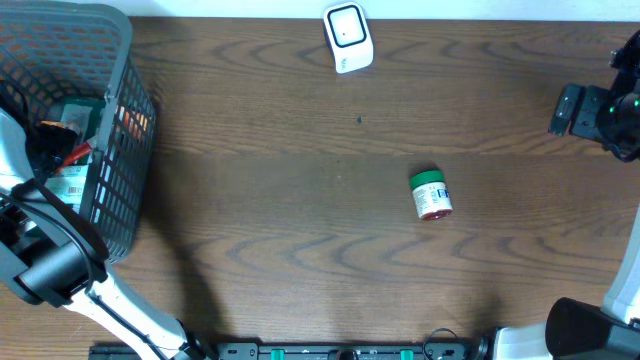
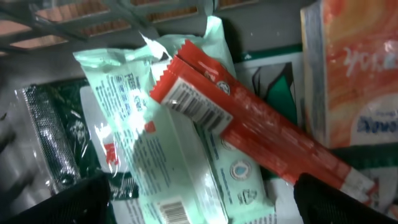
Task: Scan the item barcode
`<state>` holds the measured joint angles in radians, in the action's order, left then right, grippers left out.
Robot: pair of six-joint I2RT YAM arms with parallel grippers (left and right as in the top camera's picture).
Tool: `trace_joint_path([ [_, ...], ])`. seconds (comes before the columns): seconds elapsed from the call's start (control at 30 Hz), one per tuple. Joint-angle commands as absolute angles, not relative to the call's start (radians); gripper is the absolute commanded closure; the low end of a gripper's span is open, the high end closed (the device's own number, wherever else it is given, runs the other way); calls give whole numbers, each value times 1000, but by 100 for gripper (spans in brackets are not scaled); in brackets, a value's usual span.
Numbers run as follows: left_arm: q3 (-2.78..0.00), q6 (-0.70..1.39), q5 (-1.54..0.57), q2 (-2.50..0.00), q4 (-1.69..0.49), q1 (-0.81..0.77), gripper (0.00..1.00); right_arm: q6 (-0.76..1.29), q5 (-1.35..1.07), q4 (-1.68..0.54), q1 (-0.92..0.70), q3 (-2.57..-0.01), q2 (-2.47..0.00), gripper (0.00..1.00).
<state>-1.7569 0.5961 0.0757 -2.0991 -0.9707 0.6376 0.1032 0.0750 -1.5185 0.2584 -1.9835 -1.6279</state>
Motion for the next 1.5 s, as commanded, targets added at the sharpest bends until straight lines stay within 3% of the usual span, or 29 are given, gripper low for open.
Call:
trace_joint_path([
  [0.0, -1713, 608, 105, -2107, -942, 638, 5, 118, 74, -1519, 262, -1994, -1631, 1],
  [0.33, -1618, 608, 105, -2107, -854, 638, 6, 118, 74, -1519, 262, -1994, -1631, 1],
  [0.47, -1618, 603, 105, -2107, -853, 638, 39, 119, 74, -1519, 262, -1994, -1631, 1],
  [0.7, -1618, 577, 106, -2106, -849, 638, 67, 119, 74, -1519, 262, -1994, -1631, 1],
  [0.77, -1618, 577, 106, -2106, -849, 638, 79, 119, 74, -1519, 262, -1994, -1631, 1],
  [0.8, -1618, 577, 105, -2103, -849, 638, 91, 119, 74, -1519, 262, -1994, -1631, 1],
  [0.83, -1618, 577, 105, -2100, -849, 638, 93, 119, 74, -1519, 262, -1994, -1631, 1],
  [1.03, -1618, 578, 105, -2046, -849, 638, 89, 119, 74, -1519, 262, -1994, -1631, 1],
  [1.07, -1618, 578, 105, -2036, -847, 638, 68, 119, 74, -1519, 262, -1994, -1631, 1],
  [1.1, -1618, 578, 105, -2029, -845, 638, 39, 119, 74, -1519, 262, -1994, -1631, 1],
  [1.17, -1618, 581, 105, -2027, -842, 638, 16, 119, 74, -1519, 262, -1994, -1631, 1],
  [1.47, -1594, 581, 73, -2047, -799, 638, 5, 118, 74, -1519, 262, -1994, -1631, 1],
])
